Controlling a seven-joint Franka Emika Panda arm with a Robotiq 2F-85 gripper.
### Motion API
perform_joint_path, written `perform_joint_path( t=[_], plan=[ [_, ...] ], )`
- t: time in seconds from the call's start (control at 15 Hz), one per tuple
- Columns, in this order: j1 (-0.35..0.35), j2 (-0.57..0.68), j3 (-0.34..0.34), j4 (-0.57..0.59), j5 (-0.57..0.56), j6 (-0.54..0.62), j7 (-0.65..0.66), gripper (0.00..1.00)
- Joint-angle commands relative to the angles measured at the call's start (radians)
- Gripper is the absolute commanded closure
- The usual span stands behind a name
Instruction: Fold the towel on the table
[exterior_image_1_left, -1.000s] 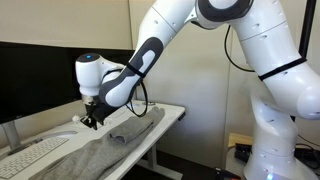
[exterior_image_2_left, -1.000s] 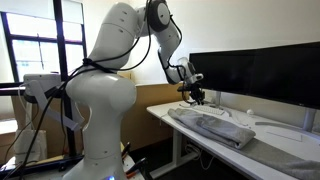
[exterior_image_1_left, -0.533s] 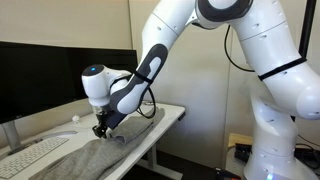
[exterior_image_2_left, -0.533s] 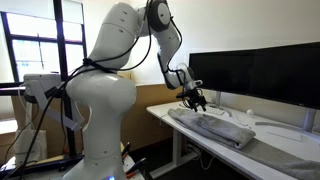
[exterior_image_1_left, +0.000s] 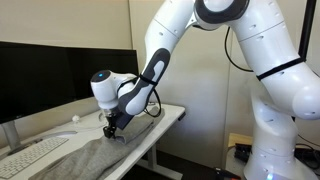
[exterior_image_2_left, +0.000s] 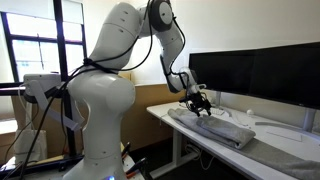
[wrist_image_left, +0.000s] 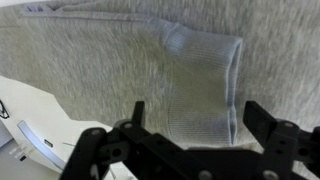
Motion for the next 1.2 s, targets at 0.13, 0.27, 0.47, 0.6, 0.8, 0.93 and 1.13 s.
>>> perform_joint_path(
  t=[0.13,0.27,0.47,0.6,0.8,0.93,1.13],
  plan=[
    [-0.040,0.009,0.035,-0.012,-0.022,-0.011,-0.008,0.00],
    [-0.043,0.017,0.037,-0.011,-0.019,-0.011,-0.011,0.00],
    [-0.047,0.023,0.033,-0.016,-0.021,-0.010,-0.012,0.00],
    [-0.050,0.024,0.029,-0.017,-0.023,-0.011,-0.012,0.00],
    [-0.058,0.025,0.024,-0.017,-0.024,-0.013,-0.014,0.00],
    [-0.065,0.028,0.022,-0.011,-0.022,-0.019,-0.017,0.00],
    [-0.077,0.031,0.023,-0.004,-0.016,-0.028,-0.026,0.00]
  ],
)
